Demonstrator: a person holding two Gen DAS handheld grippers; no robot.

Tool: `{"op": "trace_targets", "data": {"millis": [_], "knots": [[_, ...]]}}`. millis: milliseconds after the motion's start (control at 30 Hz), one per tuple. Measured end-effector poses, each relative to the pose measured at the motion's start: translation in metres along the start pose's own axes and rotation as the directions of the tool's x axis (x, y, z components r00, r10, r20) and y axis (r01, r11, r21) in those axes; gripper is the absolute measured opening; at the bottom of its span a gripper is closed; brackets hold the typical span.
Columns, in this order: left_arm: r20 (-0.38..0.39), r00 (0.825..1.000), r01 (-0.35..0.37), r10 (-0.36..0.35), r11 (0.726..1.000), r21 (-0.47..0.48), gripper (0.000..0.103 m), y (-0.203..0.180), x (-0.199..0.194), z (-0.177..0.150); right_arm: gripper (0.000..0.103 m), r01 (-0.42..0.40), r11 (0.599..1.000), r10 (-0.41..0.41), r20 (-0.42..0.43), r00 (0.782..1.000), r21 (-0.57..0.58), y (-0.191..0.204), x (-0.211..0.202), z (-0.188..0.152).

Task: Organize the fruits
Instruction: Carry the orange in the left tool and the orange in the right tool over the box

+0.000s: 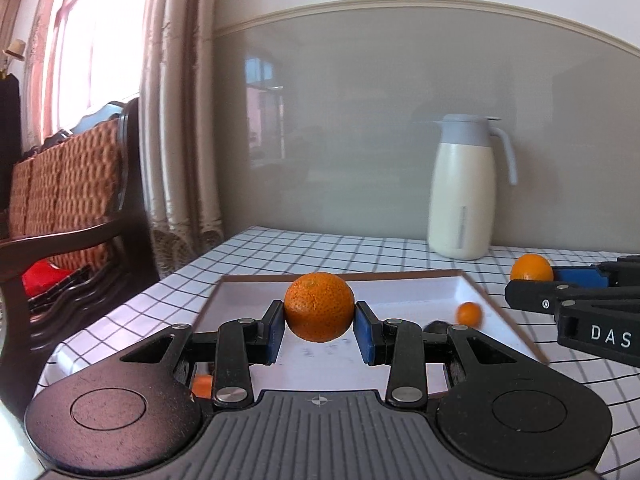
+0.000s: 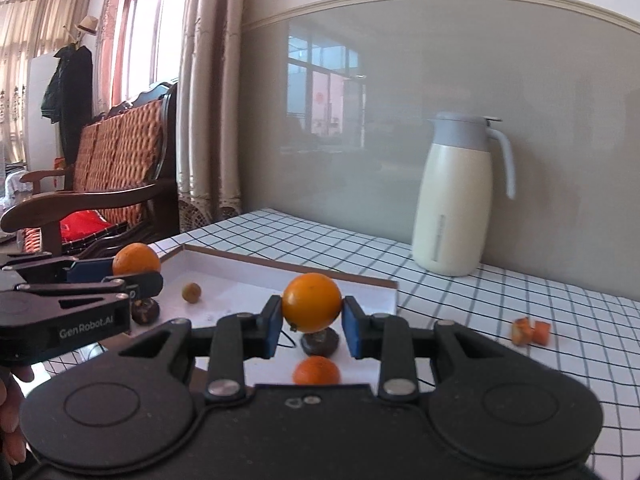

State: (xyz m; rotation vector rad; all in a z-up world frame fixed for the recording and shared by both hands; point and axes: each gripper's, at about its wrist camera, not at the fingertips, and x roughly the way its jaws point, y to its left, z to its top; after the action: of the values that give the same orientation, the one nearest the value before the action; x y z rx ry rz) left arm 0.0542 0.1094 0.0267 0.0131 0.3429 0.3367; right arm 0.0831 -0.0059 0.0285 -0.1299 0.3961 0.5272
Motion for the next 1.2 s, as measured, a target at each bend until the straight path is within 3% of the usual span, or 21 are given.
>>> {"op": "trace_targets", "data": {"millis": [500, 1200], "knots": [[-0.013, 0.999, -0.048, 0.048, 0.998, -0.028, 0.037, 0.03, 0.042, 0.008, 0.023, -0.023, 0.999, 0.023, -0.019, 1.0, -0.023, 0.013, 0.047, 0.017], [-0.072, 0.995, -0.067, 0.064, 0.997, -0.041, 0.038, 0.04, 0.098, 0.018, 0.023, -0.003, 1.0, 0.005, -0.102, 0.995, 0.016, -0.014, 0.103, 0.023]]}}
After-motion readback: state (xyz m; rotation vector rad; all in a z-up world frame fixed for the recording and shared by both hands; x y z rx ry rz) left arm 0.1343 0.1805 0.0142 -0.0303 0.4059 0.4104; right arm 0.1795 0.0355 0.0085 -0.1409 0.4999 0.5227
